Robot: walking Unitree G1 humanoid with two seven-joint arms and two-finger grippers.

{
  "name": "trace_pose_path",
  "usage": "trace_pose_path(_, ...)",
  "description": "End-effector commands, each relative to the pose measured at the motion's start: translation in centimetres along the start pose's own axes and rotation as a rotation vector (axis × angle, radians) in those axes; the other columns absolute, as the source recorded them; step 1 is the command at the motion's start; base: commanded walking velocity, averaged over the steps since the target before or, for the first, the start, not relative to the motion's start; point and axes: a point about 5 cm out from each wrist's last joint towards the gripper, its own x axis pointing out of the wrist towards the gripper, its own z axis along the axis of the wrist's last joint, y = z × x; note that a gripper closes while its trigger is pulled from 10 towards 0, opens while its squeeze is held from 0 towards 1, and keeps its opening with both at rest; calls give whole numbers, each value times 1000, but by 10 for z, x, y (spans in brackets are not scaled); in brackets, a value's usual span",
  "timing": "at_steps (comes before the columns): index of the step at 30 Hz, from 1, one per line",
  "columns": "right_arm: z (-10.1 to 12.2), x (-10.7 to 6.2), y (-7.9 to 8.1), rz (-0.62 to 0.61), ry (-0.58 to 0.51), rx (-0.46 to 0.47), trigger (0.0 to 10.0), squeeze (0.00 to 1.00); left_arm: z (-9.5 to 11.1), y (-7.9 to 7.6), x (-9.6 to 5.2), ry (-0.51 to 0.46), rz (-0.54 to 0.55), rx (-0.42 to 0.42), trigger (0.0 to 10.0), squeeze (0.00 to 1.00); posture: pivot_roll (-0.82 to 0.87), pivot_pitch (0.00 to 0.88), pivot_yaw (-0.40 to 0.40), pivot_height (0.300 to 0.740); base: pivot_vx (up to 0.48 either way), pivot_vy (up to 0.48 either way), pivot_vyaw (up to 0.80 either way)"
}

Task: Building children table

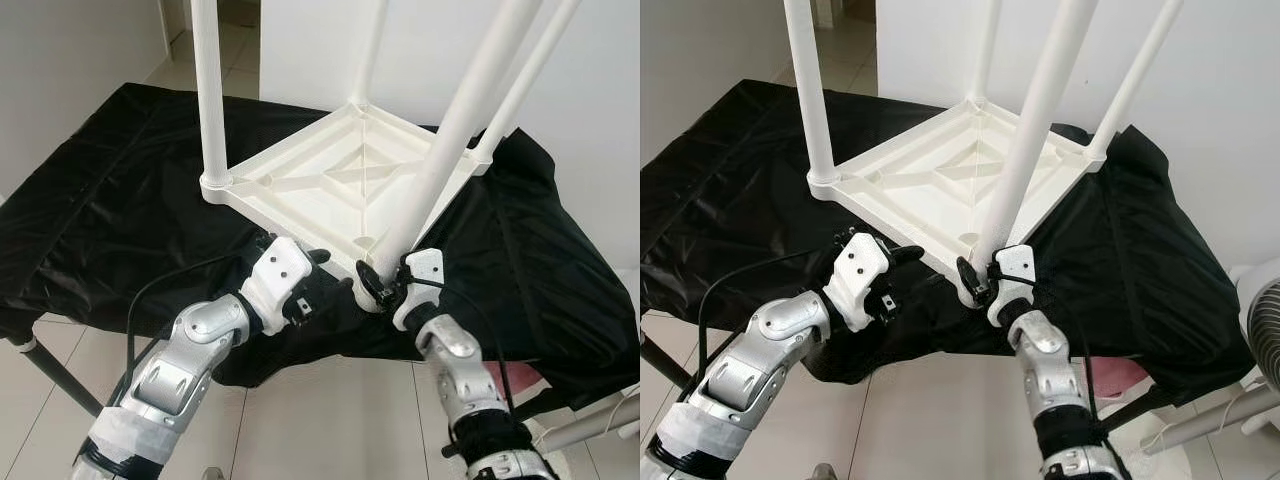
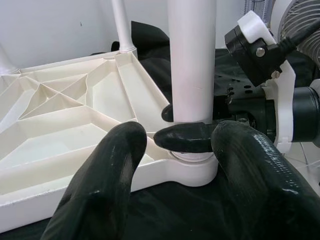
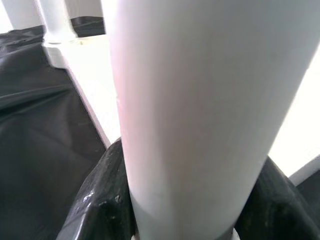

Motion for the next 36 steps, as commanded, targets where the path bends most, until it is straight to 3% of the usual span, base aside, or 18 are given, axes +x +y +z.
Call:
trace_pose_path(1,-2,-6,-9,-120,13,-9,10000,0,0,0,1,-3,-6,2,10000,0,12,33,-92,740,0,0,0)
trace_pose_path(5,-1,-7,-8,-212,3,25,10000,0,-1,2,1,2,10,-2,10000,0,18,40,-98,740,0,0,0)
trace_pose_path(7,0,-10,-10,-345,-4,63,10000,0,-1,2,1,6,19,-5,10000,0,27,50,-108,740,0,0,0)
trace_pose_path(8,0,-10,-10,-345,-4,63,10000,0,-1,2,1,6,19,-5,10000,0,27,50,-108,740,0,0,0)
trace_pose_path(9,2,-14,-11,-446,-11,36,10000,0,-1,1,1,6,28,-8,10000,0,32,57,-112,740,0,0,0)
trace_pose_path(14,3,-18,-11,-504,-9,-5,10000,0,-1,1,3,4,33,-12,10000,0,32,61,-109,740,0,0,0)
trace_pose_path(19,8,-12,-1,-415,-37,-26,10000,0,-1,0,3,3,27,-13,10000,0,27,63,-102,740,0,0,0)
trace_pose_path(20,10,-10,0,-380,-53,-19,10000,1000,-1,0,4,3,26,-13,10000,0,28,63,-101,740,0,0,0)
trace_pose_path(27,23,-7,-9,-222,-127,2,10000,1000,0,2,3,4,27,-10,10000,0,27,64,-92,740,0,0,0)
trace_pose_path(28,24,-7,-12,-204,-126,-1,10000,612,0,2,3,5,26,-10,10000,0,26,63,-92,740,0,0,0)
trace_pose_path(29,24,-7,-12,-204,-126,-1,10000,612,0,2,3,5,26,-10,10000,0,26,63,-92,740,0,0,0)
trace_pose_path(30,24,-8,-17,-177,-118,2,10000,0,-1,2,2,7,26,-8,10000,0,28,62,-92,740,0,0,0)
trace_pose_path(36,21,-12,-22,-74,-88,-18,10000,0,-2,1,1,23,25,-7,10000,0,32,63,-97,740,0,0,0)
